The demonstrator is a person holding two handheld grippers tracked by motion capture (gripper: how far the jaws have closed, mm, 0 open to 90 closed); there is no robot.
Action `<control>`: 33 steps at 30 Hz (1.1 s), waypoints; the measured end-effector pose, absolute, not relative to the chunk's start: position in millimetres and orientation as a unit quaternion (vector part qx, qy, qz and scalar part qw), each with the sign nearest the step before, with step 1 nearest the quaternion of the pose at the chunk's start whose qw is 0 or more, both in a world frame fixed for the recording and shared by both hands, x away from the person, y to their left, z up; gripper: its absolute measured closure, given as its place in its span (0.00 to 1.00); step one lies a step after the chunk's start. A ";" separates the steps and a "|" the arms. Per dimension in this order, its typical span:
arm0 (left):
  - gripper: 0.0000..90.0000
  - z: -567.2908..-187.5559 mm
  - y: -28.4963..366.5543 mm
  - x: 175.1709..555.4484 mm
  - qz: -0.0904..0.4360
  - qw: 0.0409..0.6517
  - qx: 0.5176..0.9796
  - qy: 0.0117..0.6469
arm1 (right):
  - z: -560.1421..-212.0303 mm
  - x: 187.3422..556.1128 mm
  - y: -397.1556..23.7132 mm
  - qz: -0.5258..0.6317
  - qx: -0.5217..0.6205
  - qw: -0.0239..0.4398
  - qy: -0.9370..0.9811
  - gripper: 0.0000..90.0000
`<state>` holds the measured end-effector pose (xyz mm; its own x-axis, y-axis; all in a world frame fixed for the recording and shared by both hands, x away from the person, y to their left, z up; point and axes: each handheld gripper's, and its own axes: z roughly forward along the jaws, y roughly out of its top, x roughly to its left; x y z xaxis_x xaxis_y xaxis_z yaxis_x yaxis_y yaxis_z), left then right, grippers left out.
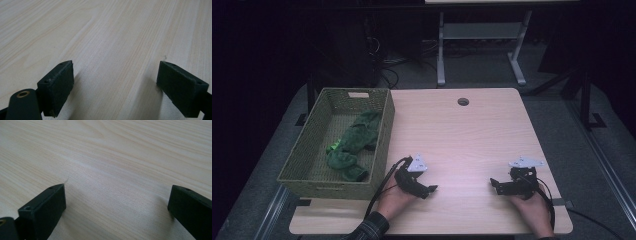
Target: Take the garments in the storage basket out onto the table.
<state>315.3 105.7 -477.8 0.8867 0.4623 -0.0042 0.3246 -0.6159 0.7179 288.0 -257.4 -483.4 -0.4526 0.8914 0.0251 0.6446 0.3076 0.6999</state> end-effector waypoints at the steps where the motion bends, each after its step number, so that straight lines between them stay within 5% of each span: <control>1: 0.15 -477.8 106.1 315.5 0.091 0.379 0.894 0.220 | -483.4 288.1 -257.3 0.328 0.489 0.188 0.786 0.02; 33: 0.15 -454.8 114.4 322.1 0.090 0.383 0.888 0.239 | -483.2 284.3 -257.0 0.328 0.491 0.188 0.785 0.02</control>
<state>322.1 114.4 -454.8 0.8693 0.4937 -0.0239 0.3563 -0.5922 0.7228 284.3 -257.0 -483.2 -0.4461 0.8946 0.0265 0.6477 0.3023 0.6993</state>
